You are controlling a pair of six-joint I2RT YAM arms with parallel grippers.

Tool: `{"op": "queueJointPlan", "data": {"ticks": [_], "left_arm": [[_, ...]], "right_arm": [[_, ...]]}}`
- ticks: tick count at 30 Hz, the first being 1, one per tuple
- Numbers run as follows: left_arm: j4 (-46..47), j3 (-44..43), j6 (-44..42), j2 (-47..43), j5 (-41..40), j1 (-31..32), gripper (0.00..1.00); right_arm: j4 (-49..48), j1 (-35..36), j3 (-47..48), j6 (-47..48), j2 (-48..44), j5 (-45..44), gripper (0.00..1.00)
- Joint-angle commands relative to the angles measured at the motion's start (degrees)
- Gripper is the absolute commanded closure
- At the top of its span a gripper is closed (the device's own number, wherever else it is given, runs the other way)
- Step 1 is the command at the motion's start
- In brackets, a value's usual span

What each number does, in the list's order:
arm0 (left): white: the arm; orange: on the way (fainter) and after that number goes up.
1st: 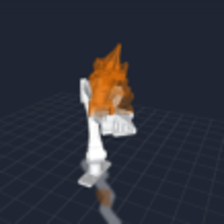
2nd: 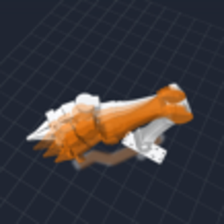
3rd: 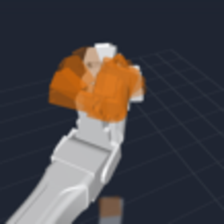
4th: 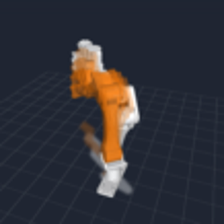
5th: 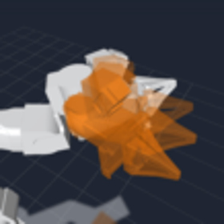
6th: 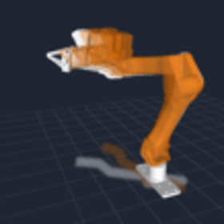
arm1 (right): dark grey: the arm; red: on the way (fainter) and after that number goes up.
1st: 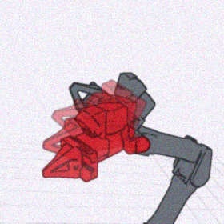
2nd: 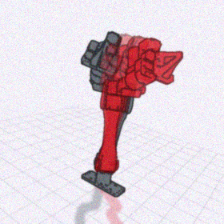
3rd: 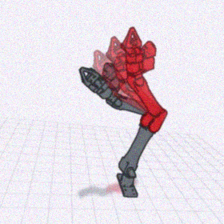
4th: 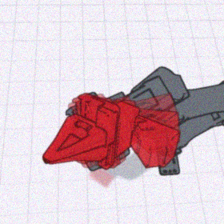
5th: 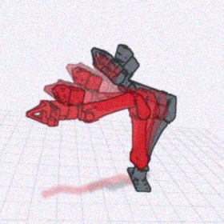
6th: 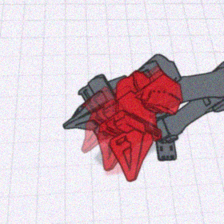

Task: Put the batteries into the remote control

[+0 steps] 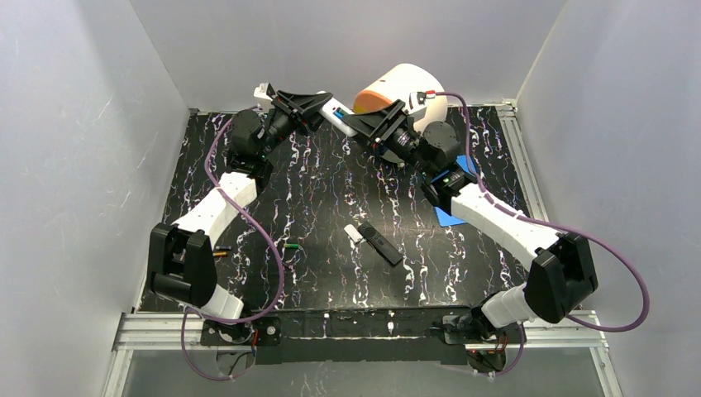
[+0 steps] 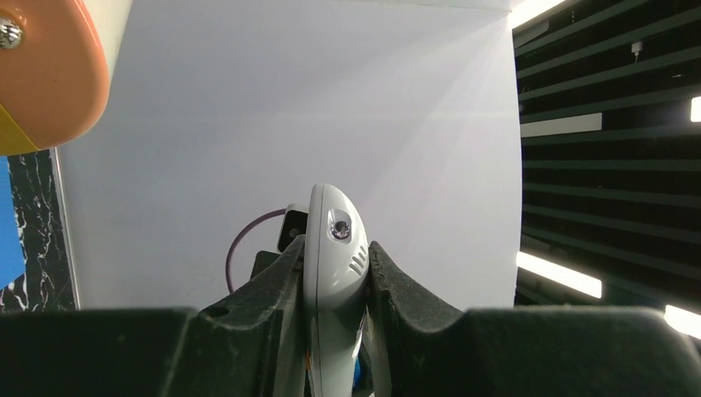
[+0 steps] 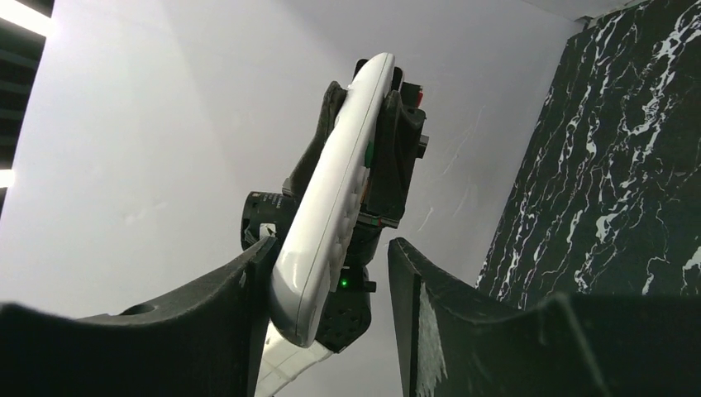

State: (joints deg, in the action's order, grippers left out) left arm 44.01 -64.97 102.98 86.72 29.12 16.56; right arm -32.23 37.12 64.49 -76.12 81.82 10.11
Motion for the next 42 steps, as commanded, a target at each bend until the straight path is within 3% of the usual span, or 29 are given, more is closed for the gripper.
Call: {"op": "queueJointPlan", "data": {"ticks": [1,8,13,14,19,25,30,34,38,42], "left_arm": [[3.9,-1.7,-1.4,-1.9,1.1,0.4,1.00],[3.7,-1.9,-5.0,-2.4,1.2,0.3,1.00],[0.4,-0.8,-10.3,-4.1,0.8,-0.1,1.00],[0.0,-0.6,-11.3,-4.1,0.9,-0.2,1.00],[-1.4,0.1,-15.1,-4.6,1.9,-0.5,1.00],[-2.5,1.4,-20.5,-5.8,4.4,-1.6,1.00],[-7.0,1.5,-28.5,-7.4,8.4,-2.4,1.00],[-13.9,1.9,-33.7,-9.1,8.9,-2.8,1.00],[-19.2,1.9,-36.4,-9.5,7.6,-3.0,1.00],[-22.5,1.4,-36.8,-9.3,7.1,-3.1,1.00]], "right_arm": [[10.5,-0.2,2.2,3.6,-0.6,-2.5,0.44],[19.2,-0.3,3.6,6.4,-1.0,-4.4,0.56],[24.1,-0.3,6.2,9.7,-1.3,-5.0,0.58],[24.0,-0.3,6.3,10.0,-1.4,-4.5,0.55],[17.7,-0.7,4.9,9.3,-2.9,-1.6,0.17],[8.7,-4.0,1.3,8.3,-6.4,2.1,0.02],[15.5,-5.1,4.4,23.3,-8.0,8.3,0.01],[36.4,-4.8,16.3,44.0,-3.5,14.0,0.01],[51.7,-2.8,25.3,57.5,0.8,8.8,0.02],[56.2,0.2,30.0,64.1,3.4,4.1,0.02]]}}
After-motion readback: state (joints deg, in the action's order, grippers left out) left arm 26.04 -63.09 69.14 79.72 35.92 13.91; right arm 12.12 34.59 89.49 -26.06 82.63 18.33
